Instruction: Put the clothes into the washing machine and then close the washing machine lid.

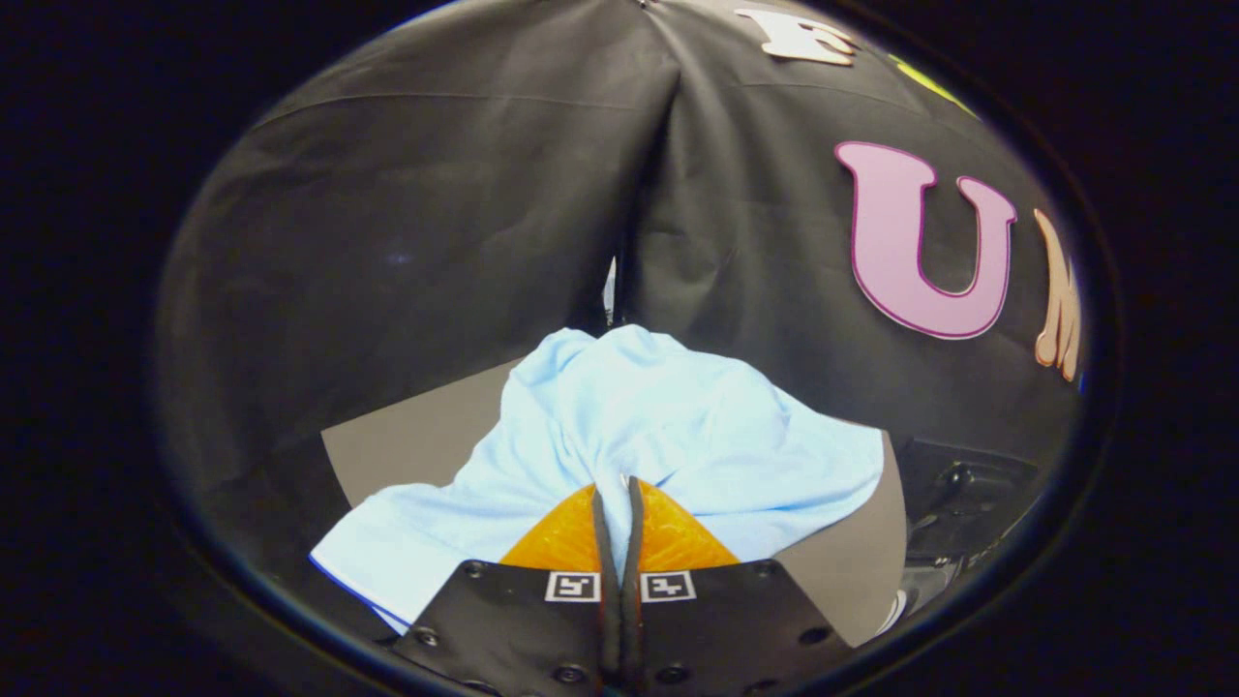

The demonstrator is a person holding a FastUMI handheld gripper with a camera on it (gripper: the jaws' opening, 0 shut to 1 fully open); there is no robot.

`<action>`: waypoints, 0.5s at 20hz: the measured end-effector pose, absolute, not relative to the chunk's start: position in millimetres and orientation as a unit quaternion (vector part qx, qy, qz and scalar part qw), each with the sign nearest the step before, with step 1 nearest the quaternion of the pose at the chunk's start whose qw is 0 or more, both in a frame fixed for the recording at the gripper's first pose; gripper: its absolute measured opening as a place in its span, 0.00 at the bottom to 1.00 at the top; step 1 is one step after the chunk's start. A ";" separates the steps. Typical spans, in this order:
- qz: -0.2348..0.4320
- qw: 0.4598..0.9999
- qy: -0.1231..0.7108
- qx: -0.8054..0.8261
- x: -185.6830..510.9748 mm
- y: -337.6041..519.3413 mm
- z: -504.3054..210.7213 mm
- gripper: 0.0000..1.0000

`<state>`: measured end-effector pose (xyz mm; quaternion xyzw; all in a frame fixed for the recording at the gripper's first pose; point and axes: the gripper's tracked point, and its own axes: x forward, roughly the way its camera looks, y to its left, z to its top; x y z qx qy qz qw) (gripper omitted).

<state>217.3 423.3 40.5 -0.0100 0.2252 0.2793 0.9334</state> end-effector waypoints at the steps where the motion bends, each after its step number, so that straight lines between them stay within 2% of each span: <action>1: 0.280 0.933 0.229 -0.001 215.0 422.2 40.5 0.01; 5: 0.272 0.932 0.239 0.020 215.6 400.1 44.9 0.01; 10: 0.228 0.948 0.217 0.036 210.0 336.6 64.9 0.01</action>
